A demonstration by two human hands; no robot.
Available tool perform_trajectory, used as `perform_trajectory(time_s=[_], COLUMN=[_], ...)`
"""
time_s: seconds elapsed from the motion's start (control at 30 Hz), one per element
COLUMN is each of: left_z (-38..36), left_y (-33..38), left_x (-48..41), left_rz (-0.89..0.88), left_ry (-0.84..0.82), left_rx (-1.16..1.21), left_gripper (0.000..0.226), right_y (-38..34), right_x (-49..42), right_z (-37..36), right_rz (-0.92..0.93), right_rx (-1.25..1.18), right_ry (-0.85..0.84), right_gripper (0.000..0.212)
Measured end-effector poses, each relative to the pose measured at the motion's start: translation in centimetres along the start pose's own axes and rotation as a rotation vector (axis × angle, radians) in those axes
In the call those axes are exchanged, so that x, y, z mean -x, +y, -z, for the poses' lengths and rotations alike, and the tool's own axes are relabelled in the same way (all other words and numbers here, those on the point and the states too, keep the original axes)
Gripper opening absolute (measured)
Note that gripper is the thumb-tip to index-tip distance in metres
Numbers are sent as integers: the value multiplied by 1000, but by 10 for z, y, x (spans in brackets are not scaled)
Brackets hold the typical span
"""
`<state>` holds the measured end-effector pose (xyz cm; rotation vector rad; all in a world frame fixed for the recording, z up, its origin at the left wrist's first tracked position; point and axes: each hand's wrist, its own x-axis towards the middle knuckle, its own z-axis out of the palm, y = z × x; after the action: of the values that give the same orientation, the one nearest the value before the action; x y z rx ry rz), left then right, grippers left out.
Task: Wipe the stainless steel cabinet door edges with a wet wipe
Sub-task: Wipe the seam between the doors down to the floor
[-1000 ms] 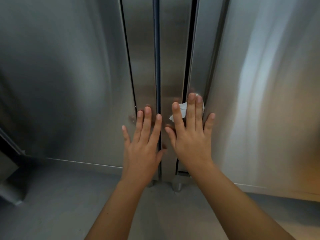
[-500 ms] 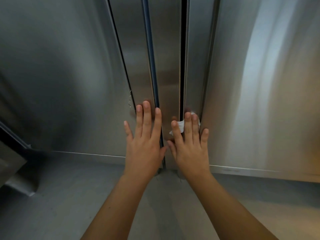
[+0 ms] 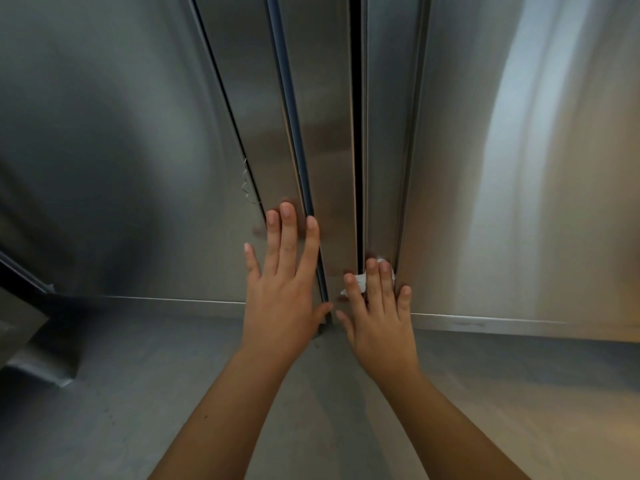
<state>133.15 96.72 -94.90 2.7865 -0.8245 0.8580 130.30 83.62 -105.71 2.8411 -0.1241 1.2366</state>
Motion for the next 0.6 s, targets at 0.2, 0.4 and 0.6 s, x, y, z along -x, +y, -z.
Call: perform_trajectory(time_s=[0.2,0.4,0.6], left_z=[1,3,0], left_y=[2,2,1], left_x=[0,1,0], left_rz=[10,24,15], left_ry=[-56,-107,2], left_rx=[-13,-18,3], left_gripper=[134,137,130], right_y=[-5,-11,-13], right_x=[29,24,-47], right_z=[-12,-1,29], right_rz=[-30,-88,-106], right_rx=[-78,-56,-67], right_ry=[-124,-147,38], right_gripper=[65,76,95])
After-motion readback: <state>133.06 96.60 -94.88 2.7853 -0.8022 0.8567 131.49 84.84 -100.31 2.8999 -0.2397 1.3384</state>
